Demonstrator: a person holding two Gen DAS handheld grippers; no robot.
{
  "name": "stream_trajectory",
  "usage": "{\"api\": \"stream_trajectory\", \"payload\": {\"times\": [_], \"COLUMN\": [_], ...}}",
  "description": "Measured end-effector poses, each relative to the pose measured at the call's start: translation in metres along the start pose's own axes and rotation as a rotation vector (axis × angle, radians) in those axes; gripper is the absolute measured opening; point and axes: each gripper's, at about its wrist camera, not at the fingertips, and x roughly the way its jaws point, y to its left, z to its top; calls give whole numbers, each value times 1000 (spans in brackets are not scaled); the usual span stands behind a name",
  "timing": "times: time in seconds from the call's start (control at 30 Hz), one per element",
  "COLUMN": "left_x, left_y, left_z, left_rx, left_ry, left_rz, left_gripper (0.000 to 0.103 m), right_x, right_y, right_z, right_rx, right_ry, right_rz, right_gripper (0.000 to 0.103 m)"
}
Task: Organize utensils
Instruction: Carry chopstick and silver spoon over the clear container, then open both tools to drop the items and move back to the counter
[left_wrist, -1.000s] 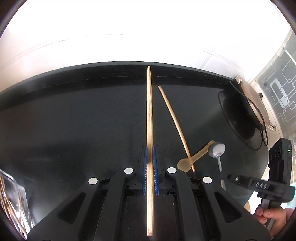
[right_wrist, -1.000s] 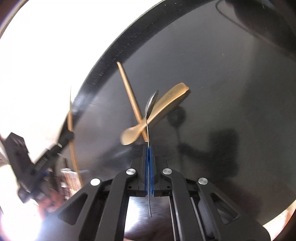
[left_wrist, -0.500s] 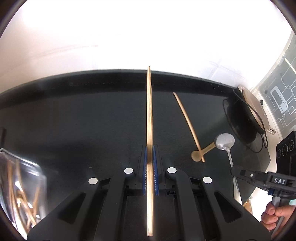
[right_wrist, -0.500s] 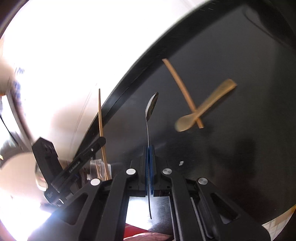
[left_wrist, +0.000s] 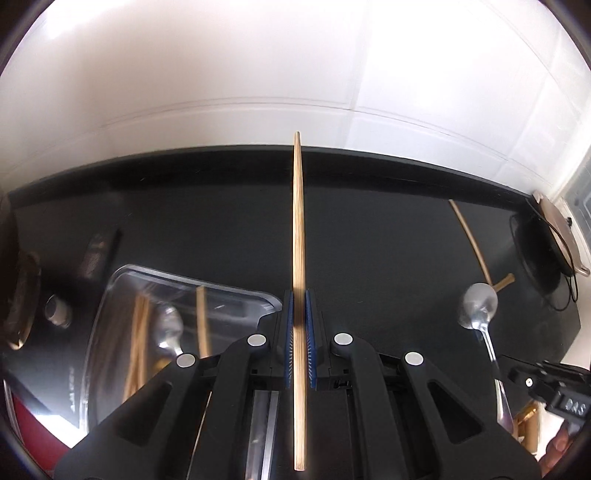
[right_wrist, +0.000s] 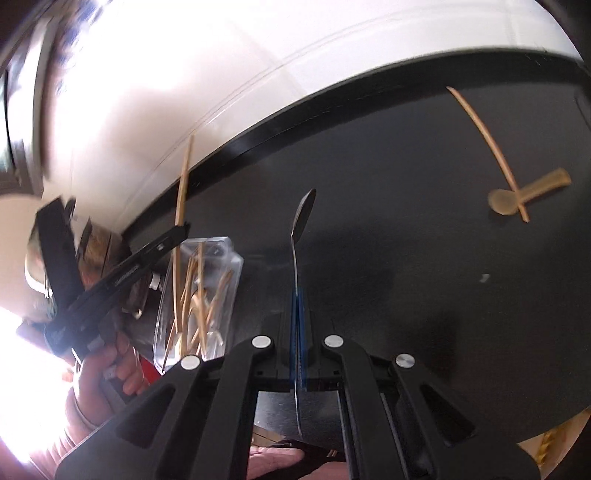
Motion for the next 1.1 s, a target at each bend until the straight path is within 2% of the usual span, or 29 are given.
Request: {"api": "stream_trajectory", "payload": {"times": [0.1,0.17,0.37,0.73,0.83,0.93,0.97,1.03,1.07,1.1], "left_x": [-9,-15,-30,-47,-50,-56,-57,-52,-44,-36], "left_y": [33,49,103,158,163,161,160,157,155,155], "left_z": [-11,-18,-38,-64,-65,-62,-61,-58,-58,-58], "left_rx": [-10,-8,-33,-86,-90,-85,-77,-52,-39,-39], "left_ry": [1,-3,-5,21,22,12,9,30,81,119], "left_rz": [19,32,67,80,79,73,70,79,84,94], "left_gripper": [5,5,5,5,5,5,6,19,68,93], "right_x": [6,12,60,89,89,78,75,79,91,110], "right_y": [41,53,113,160,167,175,178,184,185,181], "right_z": [-17,-24,-34,-45,-43,-39,-38,-40,-41,-46], "right_rx": [-72,-89,-127,-164,-163,-149,-162,-214,-231,-225], "right_ry": [0,4,43,86,65,-13,-48,-73,-25,84], "right_rz": [0,6,35,96,122,206,207,137,88,12], "right_gripper": [2,2,2,2,2,2,2,3,14,56]}}
